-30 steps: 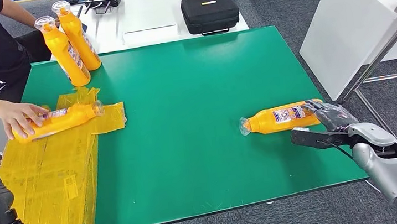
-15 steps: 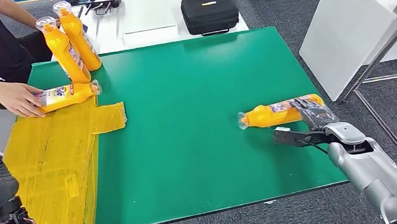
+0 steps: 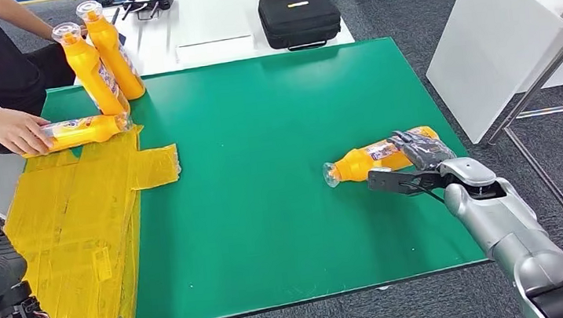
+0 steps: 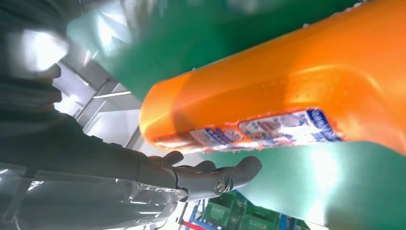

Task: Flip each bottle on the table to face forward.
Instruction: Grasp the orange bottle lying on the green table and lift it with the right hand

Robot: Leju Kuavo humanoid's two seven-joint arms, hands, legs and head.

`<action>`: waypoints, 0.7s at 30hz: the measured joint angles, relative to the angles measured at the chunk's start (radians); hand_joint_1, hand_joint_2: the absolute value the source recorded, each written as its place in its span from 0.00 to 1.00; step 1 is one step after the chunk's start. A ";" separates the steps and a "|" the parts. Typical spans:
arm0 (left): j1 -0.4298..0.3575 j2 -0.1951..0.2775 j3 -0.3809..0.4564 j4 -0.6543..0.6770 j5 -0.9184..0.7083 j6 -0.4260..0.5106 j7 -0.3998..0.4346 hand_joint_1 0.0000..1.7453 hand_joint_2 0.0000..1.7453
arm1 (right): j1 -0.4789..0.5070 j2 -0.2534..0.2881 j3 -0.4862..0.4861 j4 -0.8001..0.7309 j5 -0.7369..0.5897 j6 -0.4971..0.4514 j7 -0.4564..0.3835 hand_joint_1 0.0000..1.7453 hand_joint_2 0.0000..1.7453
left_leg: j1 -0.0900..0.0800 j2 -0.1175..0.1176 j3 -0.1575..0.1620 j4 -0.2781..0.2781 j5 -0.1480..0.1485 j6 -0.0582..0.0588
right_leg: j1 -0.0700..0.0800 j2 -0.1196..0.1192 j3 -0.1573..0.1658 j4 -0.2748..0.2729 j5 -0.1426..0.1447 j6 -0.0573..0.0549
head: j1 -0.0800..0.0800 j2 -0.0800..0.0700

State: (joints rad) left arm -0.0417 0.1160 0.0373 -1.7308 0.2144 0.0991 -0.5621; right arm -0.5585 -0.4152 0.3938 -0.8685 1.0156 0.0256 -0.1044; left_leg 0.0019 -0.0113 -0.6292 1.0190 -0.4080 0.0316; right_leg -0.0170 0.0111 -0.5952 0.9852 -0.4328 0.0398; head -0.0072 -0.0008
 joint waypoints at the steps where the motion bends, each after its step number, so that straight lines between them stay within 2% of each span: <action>1: -0.001 -0.001 0.000 0.000 0.000 -0.003 0.000 0.00 0.00 | 0.002 -0.002 -0.001 -0.009 0.008 0.008 0.006 0.00 1.00 | 0.000 0.000 0.000 0.000 0.000 0.000 | 0.000 0.000 0.000 0.000 0.000 0.000 | 0.000 0.000; 5: -0.007 -0.005 0.001 0.001 0.002 -0.004 -0.001 0.00 0.00 | -0.006 -0.005 0.000 0.003 0.087 0.004 0.018 0.00 1.00 | 0.000 0.001 -0.001 0.000 0.000 0.000 | 0.000 0.000 0.000 0.000 0.000 0.000 | 0.000 0.000; 9: -0.007 -0.006 0.006 0.001 0.013 0.013 -0.001 0.00 0.00 | -0.062 0.021 0.011 0.108 0.169 -0.022 0.018 0.00 1.00 | 0.000 0.001 -0.001 0.000 0.000 0.000 | 0.000 0.000 -0.001 0.000 0.000 0.000 | 0.000 0.000; 21: 0.002 -0.007 0.013 -0.005 0.026 0.029 -0.009 0.00 0.00 | -0.185 0.093 0.054 0.316 0.240 -0.049 0.041 0.00 1.00 | 0.000 0.000 -0.002 0.000 0.001 0.000 | 0.000 0.000 0.000 0.000 0.000 0.000 | 0.000 0.000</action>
State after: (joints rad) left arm -0.0397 0.1091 0.0507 -1.7360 0.2408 0.1283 -0.5715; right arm -0.7435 -0.3222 0.4480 -0.5529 1.2559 -0.0230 -0.0635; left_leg 0.0019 -0.0111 -0.6308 1.0190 -0.4070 0.0320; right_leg -0.0169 0.0108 -0.5955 0.9856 -0.4326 0.0399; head -0.0072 -0.0008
